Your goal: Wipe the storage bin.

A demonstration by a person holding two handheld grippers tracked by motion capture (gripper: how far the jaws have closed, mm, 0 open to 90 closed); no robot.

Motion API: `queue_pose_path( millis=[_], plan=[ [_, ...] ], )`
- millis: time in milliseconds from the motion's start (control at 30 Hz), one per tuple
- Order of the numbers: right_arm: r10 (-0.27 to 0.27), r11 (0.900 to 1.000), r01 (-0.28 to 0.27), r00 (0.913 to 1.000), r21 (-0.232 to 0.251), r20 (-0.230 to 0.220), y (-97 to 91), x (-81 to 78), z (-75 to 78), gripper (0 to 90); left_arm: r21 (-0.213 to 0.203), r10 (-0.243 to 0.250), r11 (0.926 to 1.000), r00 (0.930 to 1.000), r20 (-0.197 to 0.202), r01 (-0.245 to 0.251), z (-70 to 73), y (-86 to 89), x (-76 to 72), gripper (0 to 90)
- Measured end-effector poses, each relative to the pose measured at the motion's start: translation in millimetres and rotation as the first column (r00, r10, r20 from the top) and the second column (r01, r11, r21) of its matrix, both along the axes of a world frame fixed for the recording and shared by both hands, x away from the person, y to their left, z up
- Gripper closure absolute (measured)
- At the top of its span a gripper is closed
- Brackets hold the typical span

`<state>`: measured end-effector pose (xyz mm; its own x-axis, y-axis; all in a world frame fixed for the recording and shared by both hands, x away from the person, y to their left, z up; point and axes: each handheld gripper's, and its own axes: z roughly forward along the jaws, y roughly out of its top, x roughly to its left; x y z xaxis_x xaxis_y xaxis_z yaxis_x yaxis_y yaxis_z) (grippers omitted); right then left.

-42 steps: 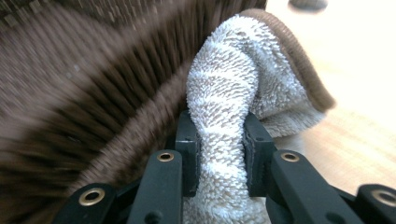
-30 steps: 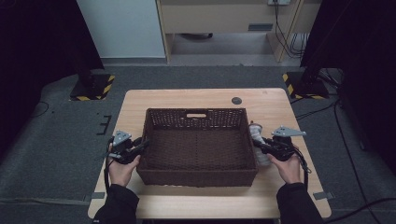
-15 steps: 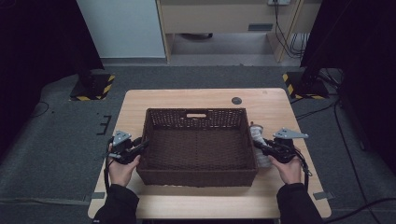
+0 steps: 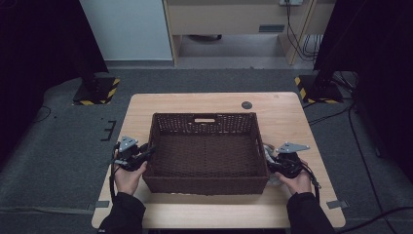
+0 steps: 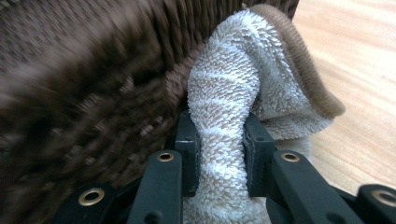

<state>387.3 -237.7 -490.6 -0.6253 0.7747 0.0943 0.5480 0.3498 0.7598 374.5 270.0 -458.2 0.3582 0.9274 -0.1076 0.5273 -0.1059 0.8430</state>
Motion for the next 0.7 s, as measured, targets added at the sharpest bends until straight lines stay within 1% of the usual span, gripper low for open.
queue_pose_path(
  millis=[67, 100, 133, 167, 200, 233, 267, 300, 333, 367, 400, 433, 467, 500, 533, 567, 633, 667, 700],
  plan=[
    [-0.005, 1.0, 0.005, 0.9999, 0.0, -0.01, -0.6, 2.3, -0.7, 73.1, 0.0, 0.001, 1.0, 1.0, 0.0, -0.001, -0.2, 0.1, 1.6, 66.3],
    [-0.005, 1.0, 0.005, 0.9999, 0.0, -0.01, -0.6, 2.3, -0.7, 73.1, 0.0, 0.001, 1.0, 1.0, 0.0, -0.001, -0.2, 0.1, 1.6, 66.3],
    [-0.017, 0.9998, 0.017, 0.9998, 0.006, -0.005, -1.2, 2.3, 1.5, 73.1, 0.0, 0.001, 1.0, 1.0, 0.0, -0.001, -0.2, 0.2, 2.7, 66.3],
    [-0.025, 0.9996, 0.025, 0.9996, 0.014, 0.011, -3.2, 2.0, 5.3, 73.1, 0.001, 0.001, 1.0, 1.0, 0.001, -0.001, -0.2, -0.1, 4.0, 66.3],
    [-0.041, 0.9969, 0.037, 0.9972, 0.07, 0.063, -9.0, -0.5, 16.8, 73.1, 0.006, 0.001, 1.0, 1.0, 0.003, -0.001, -0.1, -0.2, 5.5, 66.3],
    [-0.041, 0.9969, 0.037, 0.9972, 0.07, 0.063, -9.0, -0.5, 16.8, 73.1, 0.002, 0.002, 1.0, 1.0, 0.002, -0.002, -0.2, -0.2, 6.7, 66.3],
    [-0.054, 0.9918, 0.039, 0.9911, 0.121, 0.122, -14.9, -5.3, 29.7, 73.1, 0.0, 0.003, 1.0, 1.0, 0.003, -0.003, -0.5, 0.0, 8.1, 66.2],
    [-0.054, 0.9899, 0.034, 0.9885, 0.138, 0.141, -16.7, -8.1, 34.8, 73.1, -0.001, 0.004, 1.0, 1.0, 0.003, -0.004, -0.5, 0.0, 9.3, 66.2],
    [-0.054, 0.9899, 0.034, 0.9885, 0.138, 0.141, -16.7, -8.1, 34.8, 73.1, 0.004, 0.005, 1.0, 1.0, 0.002, -0.005, -0.2, -0.4, 10.4, 66.2],
    [-0.048, 0.9897, 0.026, 0.987, 0.141, 0.153, -17.5, -10.0, 37.9, 73.1, 0.009, 0.005, 0.9999, 1.0, 0.003, -0.005, -0.1, -0.6, 11.4, 66.2],
    [-0.036, 0.9917, 0.017, 0.988, 0.128, 0.15, -15.7, -12.5, 38.0, 73.1, 0.009, 0.005, 0.9999, 1.0, 0.003, -0.005, 0.0, -0.6, 12.3, 66.2],
    [-0.036, 0.9917, 0.017, 0.988, 0.128, 0.15, -15.7, -12.5, 38.0, 73.1, 0.008, 0.005, 1.0, 1.0, 0.003, -0.005, -0.1, -0.4, 13.2, 66.2],
    [-0.028, 0.9928, 0.011, 0.9904, 0.12, 0.135, -14.6, -12.3, 35.7, 73.1, 0.006, 0.005, 1.0, 1.0, 0.004, -0.005, -0.2, -0.1, 13.9, 66.1],
    [-0.023, 0.9937, 0.01, 0.9927, 0.112, 0.119, -13.0, -11.5, 32.3, 73.1, 0.005, 0.004, 1.0, 1.0, 0.004, -0.004, -0.3, 0.2, 14.5, 66.1],
    [-0.015, 0.996, 0.008, 0.9965, 0.089, 0.083, -10.6, -8.5, 24.2, 73.1, 0.005, 0.003, 1.0, 1.0, 0.004, -0.003, -0.3, 0.4, 15.0, 65.9],
    [-0.015, 0.996, 0.008, 0.9965, 0.089, 0.083, -10.6, -8.5, 24.2, 73.1, 0.005, 0.002, 1.0, 1.0, 0.004, -0.002, -0.4, 0.6, 15.5, 65.9],
    [-0.005, 0.9984, 0.002, 0.9989, 0.057, 0.046, -7.5, -5.7, 14.9, 73.1, 0.002, 0.001, 1.0, 1.0, 0.004, -0.001, -0.4, 0.8, 16.1, 65.6],
    [0.002, 0.9999, -0.002, 1.0, 0.016, 0.0, -2.8, -3.3, 4.7, 73.0, 0.003, 0.0, 1.0, 1.0, 0.006, 0.0, -0.4, 0.8, 16.0, 64.7],
    [0.002, 0.9999, -0.002, 1.0, 0.016, 0.0, -2.8, -3.3, 4.7, 73.0, 0.004, 0.004, 1.0, 1.0, 0.007, -0.004, -0.2, 0.7, 15.8, 64.7]
  ],
)
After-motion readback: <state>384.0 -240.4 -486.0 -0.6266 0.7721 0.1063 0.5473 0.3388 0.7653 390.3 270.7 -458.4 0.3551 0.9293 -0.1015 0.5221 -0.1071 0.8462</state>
